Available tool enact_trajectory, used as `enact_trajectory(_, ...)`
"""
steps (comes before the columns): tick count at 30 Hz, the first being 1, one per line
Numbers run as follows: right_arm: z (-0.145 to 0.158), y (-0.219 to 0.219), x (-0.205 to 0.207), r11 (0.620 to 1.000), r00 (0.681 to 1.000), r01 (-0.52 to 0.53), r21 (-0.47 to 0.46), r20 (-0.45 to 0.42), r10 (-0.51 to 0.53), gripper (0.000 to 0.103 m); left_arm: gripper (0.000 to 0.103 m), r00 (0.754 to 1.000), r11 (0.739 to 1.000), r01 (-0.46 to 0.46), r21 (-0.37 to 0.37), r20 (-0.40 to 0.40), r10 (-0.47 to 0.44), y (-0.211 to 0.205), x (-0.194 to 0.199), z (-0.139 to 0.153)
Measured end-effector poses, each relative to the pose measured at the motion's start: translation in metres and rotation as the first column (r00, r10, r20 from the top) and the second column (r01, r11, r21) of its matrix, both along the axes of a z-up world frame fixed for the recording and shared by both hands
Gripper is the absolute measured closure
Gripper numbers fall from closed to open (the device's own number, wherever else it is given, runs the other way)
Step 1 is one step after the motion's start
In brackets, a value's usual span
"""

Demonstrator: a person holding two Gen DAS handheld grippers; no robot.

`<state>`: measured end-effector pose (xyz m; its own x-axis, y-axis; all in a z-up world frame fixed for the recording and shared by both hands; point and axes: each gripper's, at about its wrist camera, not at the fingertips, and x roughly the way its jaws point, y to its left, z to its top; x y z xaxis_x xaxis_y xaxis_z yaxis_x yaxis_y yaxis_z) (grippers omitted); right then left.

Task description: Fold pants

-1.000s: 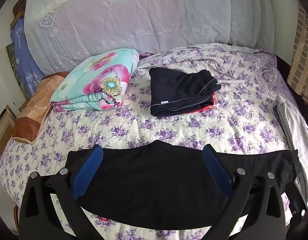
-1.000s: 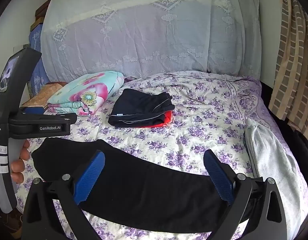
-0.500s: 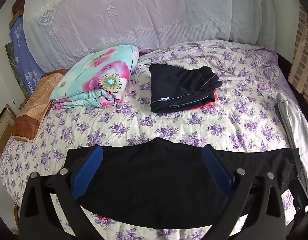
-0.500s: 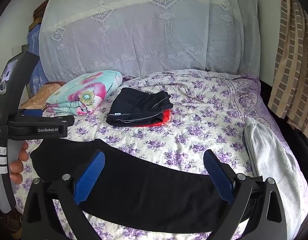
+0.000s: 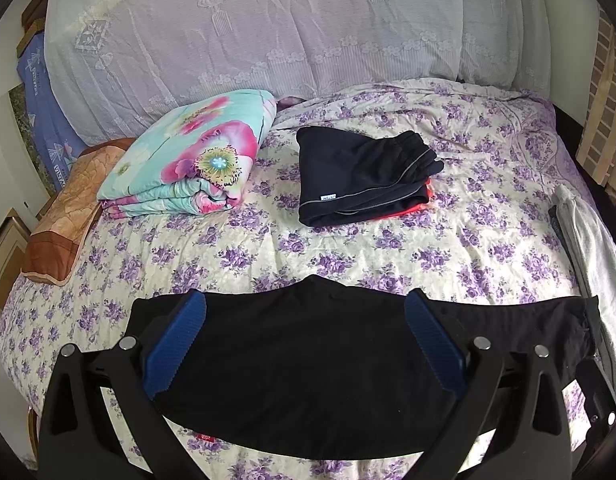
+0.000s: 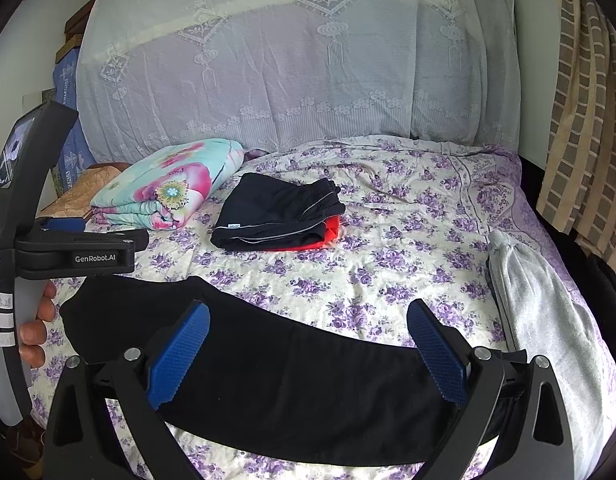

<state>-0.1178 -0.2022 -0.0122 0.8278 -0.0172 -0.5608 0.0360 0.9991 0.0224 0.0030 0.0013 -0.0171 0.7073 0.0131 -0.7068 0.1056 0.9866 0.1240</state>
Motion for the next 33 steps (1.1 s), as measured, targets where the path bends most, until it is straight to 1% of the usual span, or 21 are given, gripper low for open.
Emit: enact_trajectory(33, -0.0029, -0.0066, 0.0035, 1.0, 1.0, 0.004, 0.016, -0.016, -0.004, 0.004, 0.006, 1.0, 1.0, 0.012, 0.004, -0.011, -0.012, -0.0065, 0.003, -0.0047)
